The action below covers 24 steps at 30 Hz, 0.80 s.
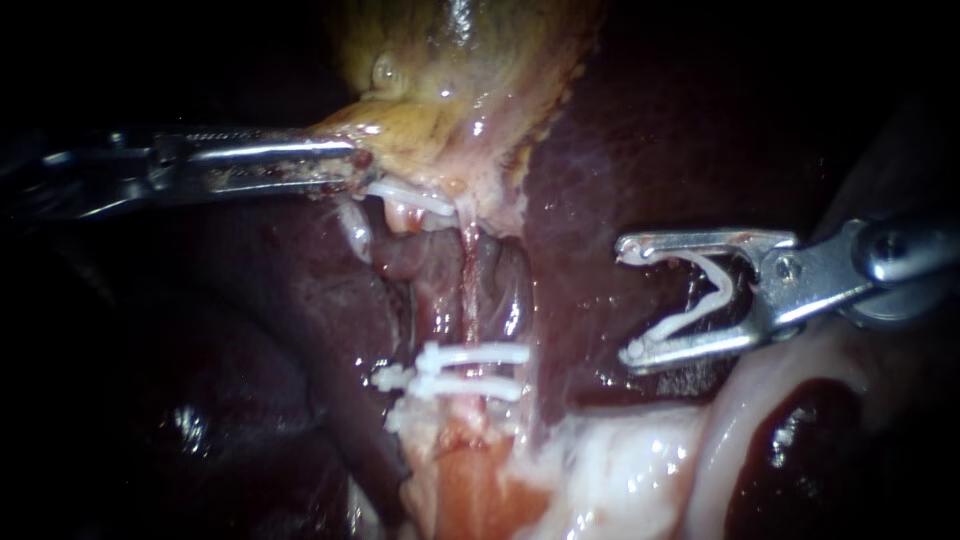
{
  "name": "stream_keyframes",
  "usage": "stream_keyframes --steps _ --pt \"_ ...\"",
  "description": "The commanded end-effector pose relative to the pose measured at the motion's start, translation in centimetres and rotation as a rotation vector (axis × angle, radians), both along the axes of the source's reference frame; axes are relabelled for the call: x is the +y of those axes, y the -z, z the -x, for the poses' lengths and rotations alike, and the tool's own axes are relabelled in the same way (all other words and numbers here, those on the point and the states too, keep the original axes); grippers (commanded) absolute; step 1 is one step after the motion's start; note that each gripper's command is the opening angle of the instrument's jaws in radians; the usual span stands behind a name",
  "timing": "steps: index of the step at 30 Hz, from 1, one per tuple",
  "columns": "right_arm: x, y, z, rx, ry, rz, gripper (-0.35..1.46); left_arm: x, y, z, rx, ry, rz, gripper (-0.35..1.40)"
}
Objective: Clipping third clip right tube
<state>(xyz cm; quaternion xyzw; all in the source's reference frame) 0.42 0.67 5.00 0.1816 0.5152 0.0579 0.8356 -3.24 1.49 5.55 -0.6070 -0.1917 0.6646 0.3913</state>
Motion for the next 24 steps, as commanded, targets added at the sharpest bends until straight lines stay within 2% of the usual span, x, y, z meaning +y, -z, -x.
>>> stream_keyframes --steps 1,4,7,9,11,13,17,20,24 --pt "0.00 0.00 0.00 0.001 0.000 0.000 0.50 0.03 0.05 -0.04 -0.002 -0.002 -0.002 -0.35" --pt "0.00 0.01 0.00 0.001 0.000 0.000 0.50 0.15 0.24 -0.23 -0.007 -0.005 -0.015 -0.35" --pt "0.00 0.01 0.00 0.001 0.000 0.000 0.50 0.28 0.46 -0.45 -0.029 0.024 -0.027 -0.35" --pt "0.01 0.02 -0.01 0.003 0.010 -0.006 0.50 0.33 0.58 -0.57 -0.031 0.033 -0.014 -0.35" --pt "0.04 0.03 -0.04 0.016 0.016 -0.016 0.49 0.34 0.63 -0.63 -0.027 0.035 -0.012 -0.35" --pt "0.09 0.06 -0.10 0.031 0.024 -0.043 0.49 0.33 0.63 -0.64 -0.027 0.036 -0.011 -0.35" --pt "0.18 0.10 -0.31 0.035 -0.001 -0.156 0.49 0.29 0.59 -0.59 -0.024 0.039 -0.007 -0.35" --pt "0.21 0.07 -0.54 0.015 -0.038 -0.230 0.49 0.25 0.56 -0.54 -0.021 0.041 -0.004 -0.35" --pt "0.23 -0.03 -0.85 0.018 -0.093 -0.297 0.49 0.24 0.55 -0.52 -0.018 0.045 -0.003 -0.35"
